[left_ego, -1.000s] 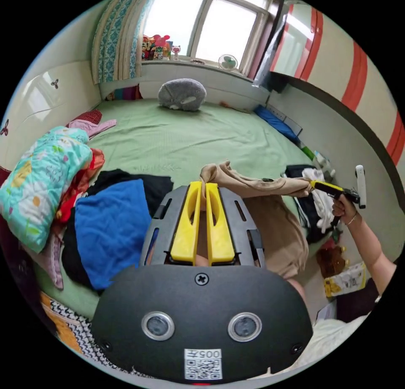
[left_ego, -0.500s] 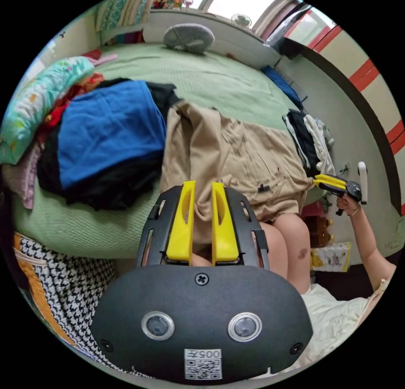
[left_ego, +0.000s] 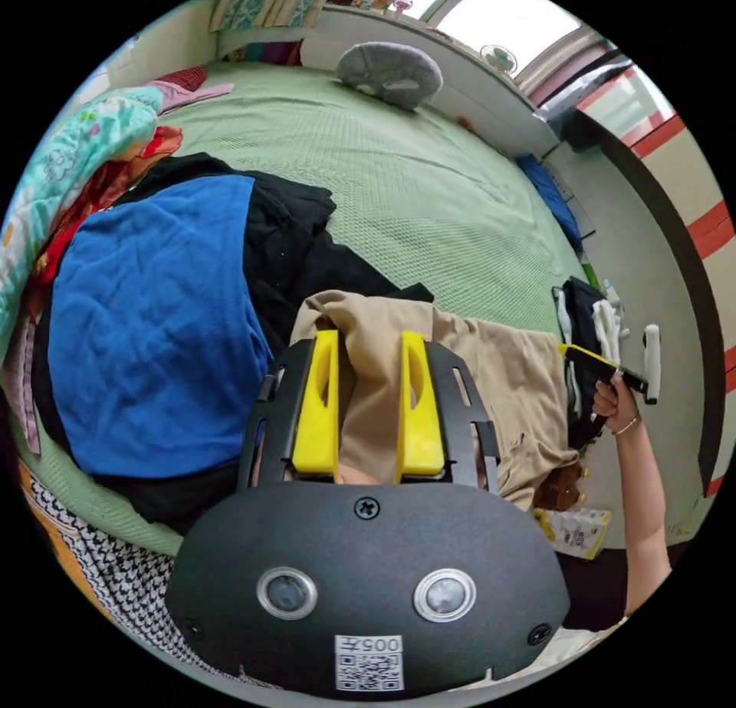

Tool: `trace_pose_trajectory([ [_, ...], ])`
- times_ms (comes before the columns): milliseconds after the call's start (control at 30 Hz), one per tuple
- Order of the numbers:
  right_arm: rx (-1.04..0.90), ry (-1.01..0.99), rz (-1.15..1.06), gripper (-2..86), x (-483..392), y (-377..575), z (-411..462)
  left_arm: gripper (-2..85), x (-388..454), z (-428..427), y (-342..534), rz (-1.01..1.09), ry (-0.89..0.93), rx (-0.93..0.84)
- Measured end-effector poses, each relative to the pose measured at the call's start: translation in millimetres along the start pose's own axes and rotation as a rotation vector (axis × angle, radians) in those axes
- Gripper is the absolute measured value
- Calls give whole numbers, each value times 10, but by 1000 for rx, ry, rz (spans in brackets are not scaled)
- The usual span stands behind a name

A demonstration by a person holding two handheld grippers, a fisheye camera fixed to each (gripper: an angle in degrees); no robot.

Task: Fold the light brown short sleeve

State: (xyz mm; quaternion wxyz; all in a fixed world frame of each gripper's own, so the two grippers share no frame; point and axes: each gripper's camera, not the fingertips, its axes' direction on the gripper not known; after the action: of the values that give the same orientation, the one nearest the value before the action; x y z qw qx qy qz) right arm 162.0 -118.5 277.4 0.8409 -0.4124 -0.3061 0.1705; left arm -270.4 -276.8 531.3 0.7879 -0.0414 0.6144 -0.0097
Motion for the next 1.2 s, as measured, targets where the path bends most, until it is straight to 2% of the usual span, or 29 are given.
trace_pose_trajectory([
  [67,-33,13,12,57,-3,-2,140,85,5,66,31,-2,-28,-3],
  [167,29,65,-24,51,-52,86,149,48,0,92,95,-3,-51,0],
  [333,219,68,-59,26,-73,236,-149,33,53,-154,167,38,-111,81],
  [500,310,59,-22,17,-38,111,-421,30,78,-408,30,42,-145,158],
  [667,339,85,33,7,-28,-164,-468,36,59,-468,-174,-14,-144,203],
  [767,282,78,41,12,-101,-327,-349,52,83,-300,-225,-7,-242,139],
  [800,244,142,50,18,-140,-352,-271,63,77,-226,-201,-13,-291,111],
  [900,233,208,13,29,-202,-200,-133,71,11,-157,-1,0,-262,100],
  [1033,256,111,-136,46,-232,404,-87,80,-116,-264,590,86,-137,133],
  [1200,169,118,-232,63,-268,1271,-38,73,-250,-336,1525,79,-82,140],
])
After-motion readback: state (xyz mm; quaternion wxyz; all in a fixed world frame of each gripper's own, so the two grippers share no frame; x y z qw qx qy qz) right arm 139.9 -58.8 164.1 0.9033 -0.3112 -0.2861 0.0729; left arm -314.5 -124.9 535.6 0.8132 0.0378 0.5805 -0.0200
